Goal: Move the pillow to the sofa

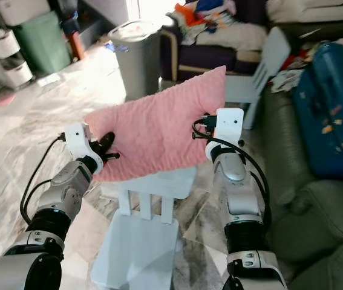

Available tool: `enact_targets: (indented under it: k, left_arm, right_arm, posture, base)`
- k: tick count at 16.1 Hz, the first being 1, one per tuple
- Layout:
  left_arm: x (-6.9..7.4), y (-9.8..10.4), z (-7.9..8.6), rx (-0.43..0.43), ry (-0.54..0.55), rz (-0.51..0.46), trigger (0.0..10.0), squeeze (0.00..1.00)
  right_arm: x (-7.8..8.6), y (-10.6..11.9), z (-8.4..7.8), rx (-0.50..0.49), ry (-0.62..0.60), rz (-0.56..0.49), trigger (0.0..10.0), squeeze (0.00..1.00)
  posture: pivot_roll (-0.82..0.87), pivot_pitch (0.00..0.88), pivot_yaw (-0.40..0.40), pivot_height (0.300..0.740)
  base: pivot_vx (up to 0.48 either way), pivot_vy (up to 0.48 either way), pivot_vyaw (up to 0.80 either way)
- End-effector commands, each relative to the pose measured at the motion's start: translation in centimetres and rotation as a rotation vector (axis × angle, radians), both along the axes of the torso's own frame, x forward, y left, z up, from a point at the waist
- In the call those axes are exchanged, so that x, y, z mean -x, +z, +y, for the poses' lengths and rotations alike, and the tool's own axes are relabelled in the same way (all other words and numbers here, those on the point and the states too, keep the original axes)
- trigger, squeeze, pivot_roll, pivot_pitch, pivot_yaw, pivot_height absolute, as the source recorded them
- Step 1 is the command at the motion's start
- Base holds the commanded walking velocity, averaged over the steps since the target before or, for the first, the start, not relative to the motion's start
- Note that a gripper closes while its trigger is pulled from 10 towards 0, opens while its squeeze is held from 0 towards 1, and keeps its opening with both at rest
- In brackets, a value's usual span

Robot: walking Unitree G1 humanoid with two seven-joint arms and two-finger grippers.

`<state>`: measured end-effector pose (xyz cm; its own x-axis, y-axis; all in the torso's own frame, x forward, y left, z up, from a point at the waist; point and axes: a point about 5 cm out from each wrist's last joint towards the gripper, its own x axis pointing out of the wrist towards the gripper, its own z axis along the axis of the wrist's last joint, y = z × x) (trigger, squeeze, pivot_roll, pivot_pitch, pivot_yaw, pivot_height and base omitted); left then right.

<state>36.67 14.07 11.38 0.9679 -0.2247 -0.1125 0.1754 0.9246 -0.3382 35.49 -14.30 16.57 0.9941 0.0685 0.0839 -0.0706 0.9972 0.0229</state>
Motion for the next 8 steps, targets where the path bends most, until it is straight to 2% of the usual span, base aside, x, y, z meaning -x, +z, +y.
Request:
enact_targets:
  k: [1,6,8]
  left_arm:
    - [0.0,0.5,-0.1,0.007,-0.012,-0.02,10.0,0.0]
    - [0.2,0.6,-0.5,0.014,-0.035,-0.025,10.0,0.0]
    - [0.3,0.5,-0.7,0.026,-0.04,-0.021,10.0,0.0]
  right_arm:
    - [-0.1,0.6,0.0,-0.009,0.004,-0.014,10.0,0.0]
    - [-0.2,-0.4,-0.7,-0.095,-0.057,0.093,10.0,0.0]
    - [0.0,-0.4,-0.5,-0.079,-0.006,0.064,10.0,0.0]
  posture:
    - [-0.08,0.0,0.04,0.74]
    - [-0.08,0.0,0.035,0.74]
    - [-0.08,0.0,0.033,0.74]
  base:
    - [0.0,0.0,0.0]
    - [0.0,0.0,0.0]
    - [0.0,0.0,0.0]
